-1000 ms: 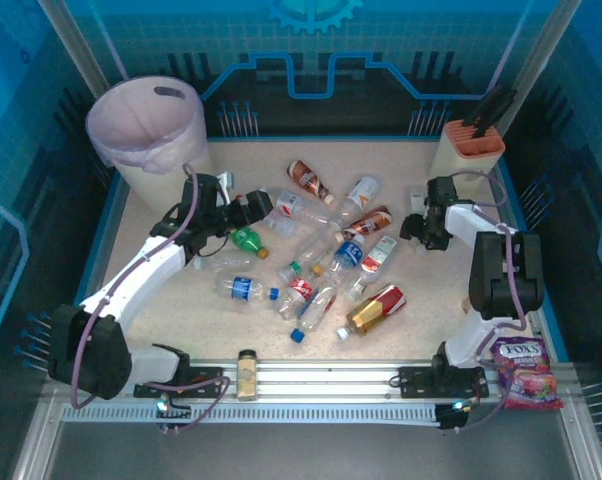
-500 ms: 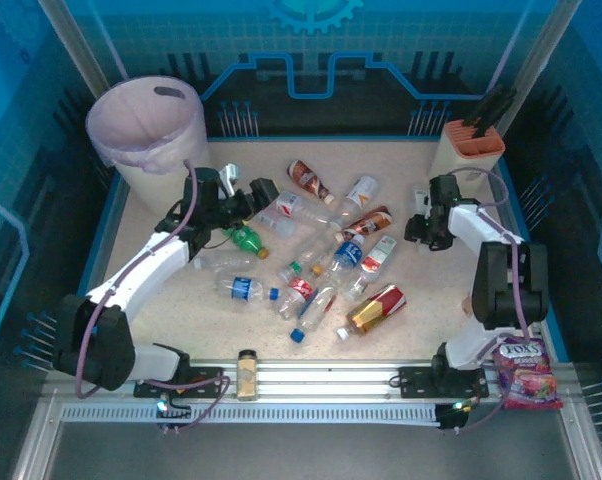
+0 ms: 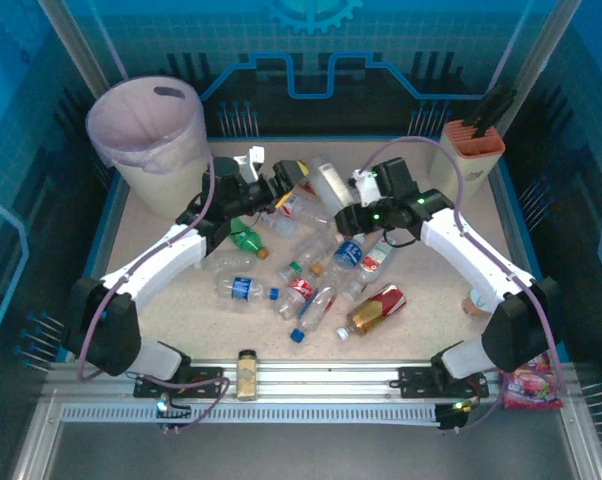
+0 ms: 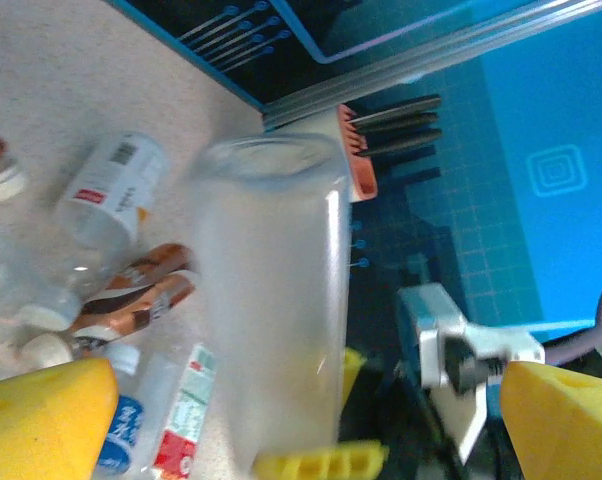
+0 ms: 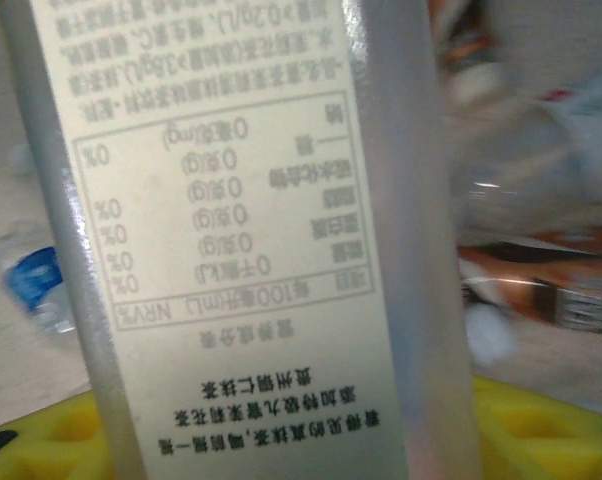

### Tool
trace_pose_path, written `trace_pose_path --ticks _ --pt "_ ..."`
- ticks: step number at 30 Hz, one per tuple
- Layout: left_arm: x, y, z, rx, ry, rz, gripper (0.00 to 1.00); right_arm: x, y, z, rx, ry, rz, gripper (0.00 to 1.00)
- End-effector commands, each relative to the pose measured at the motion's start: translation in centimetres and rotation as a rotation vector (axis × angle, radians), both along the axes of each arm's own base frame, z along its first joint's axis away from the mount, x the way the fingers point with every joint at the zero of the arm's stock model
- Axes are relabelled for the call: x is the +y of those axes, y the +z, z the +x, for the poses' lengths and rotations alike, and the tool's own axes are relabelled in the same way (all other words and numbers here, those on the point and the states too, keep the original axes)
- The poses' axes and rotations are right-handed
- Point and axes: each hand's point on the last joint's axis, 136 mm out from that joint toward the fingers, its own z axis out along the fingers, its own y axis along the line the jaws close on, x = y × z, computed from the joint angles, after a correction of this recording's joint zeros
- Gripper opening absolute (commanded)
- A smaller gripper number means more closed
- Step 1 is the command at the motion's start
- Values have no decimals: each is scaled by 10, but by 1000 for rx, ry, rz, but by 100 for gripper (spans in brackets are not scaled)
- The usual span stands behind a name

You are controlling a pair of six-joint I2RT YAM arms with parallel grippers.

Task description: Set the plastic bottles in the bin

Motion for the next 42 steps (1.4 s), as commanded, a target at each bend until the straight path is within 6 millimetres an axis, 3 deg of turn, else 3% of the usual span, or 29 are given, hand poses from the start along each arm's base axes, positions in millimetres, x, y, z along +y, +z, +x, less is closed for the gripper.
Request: trace_pose_path --ticks 1,7,11,16,19,21,22,23,25,29,32,34,37,42 --pt "-14 19 9 -37 -2 -73 99 41 23 -14 14 114 130 53" --pt "-17 2 16 23 27 -64 98 60 34 -19 10 147 217 53" --pt "-16 4 17 27 36 -72 78 60 31 -16 11 141 215 53" --pt "-13 5 16 30 47 -54 66 61 25 -9 8 128 205 54" --pt "-12 7 18 23 51 -40 64 63 25 -7 3 131 212 58" --pt "-9 12 21 12 57 -29 63 63 29 -3 6 118 232 63" --pt "-6 16 23 4 58 -22 62 61 31 2 10 97 245 72" --pt "-1 20 26 -8 64 -14 61 58 33 10 12 63 259 88" --pt "16 33 35 -36 91 2 60 51 41 26 32 3 296 100" --pt "67 78 55 -114 193 21 55 37 79 44 -37 -56 410 100" --pt "98 122 60 -213 255 72 54 19 89 45 -42 -94 437 100" --pt "117 148 62 -273 294 102 54 6 83 44 -25 -122 429 100" --pt "152 185 64 -353 390 145 52 -15 56 38 37 -174 369 100" --pt "230 219 71 -416 640 228 43 -41 15 17 90 -220 229 100"
